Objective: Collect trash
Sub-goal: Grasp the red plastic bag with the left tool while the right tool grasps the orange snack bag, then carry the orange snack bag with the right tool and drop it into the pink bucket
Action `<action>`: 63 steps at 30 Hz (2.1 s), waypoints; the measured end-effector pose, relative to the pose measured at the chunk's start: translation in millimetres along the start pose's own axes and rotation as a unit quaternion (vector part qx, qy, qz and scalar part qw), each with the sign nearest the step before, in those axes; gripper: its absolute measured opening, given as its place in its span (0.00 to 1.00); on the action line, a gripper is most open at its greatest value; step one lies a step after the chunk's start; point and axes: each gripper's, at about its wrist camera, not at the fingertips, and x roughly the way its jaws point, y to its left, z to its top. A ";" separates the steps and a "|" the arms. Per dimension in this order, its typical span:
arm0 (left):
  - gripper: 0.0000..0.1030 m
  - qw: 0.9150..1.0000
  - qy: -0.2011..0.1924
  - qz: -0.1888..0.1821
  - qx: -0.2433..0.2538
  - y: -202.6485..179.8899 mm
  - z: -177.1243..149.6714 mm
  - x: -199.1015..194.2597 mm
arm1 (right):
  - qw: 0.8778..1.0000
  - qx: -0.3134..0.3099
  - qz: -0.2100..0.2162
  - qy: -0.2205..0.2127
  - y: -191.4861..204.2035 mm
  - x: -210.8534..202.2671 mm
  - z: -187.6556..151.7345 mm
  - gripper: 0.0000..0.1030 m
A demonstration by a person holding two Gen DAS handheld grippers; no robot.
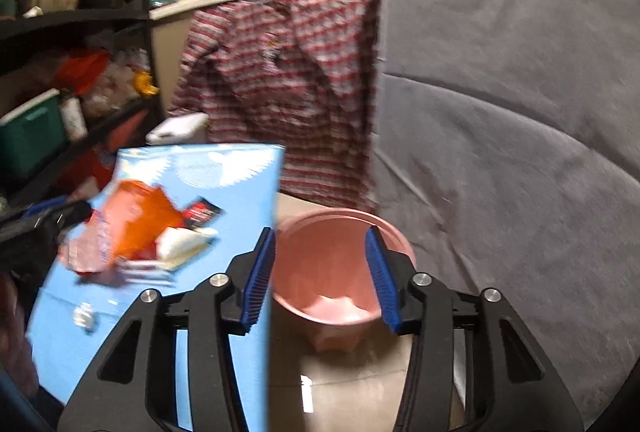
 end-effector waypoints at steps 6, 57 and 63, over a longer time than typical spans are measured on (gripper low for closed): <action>0.29 0.999 -0.002 0.024 0.029 63.2 50.6 14.4 | 0.995 -0.007 0.100 0.010 31.0 21.2 45.2 0.16; 0.18 0.971 0.144 0.040 -0.185 235.1 2.5 117.3 | 0.959 -0.063 0.262 0.089 139.6 161.4 42.2 0.26; 0.18 0.976 0.098 0.057 -0.185 230.5 13.8 84.1 | 0.967 -0.057 0.240 0.064 122.3 140.6 50.1 0.26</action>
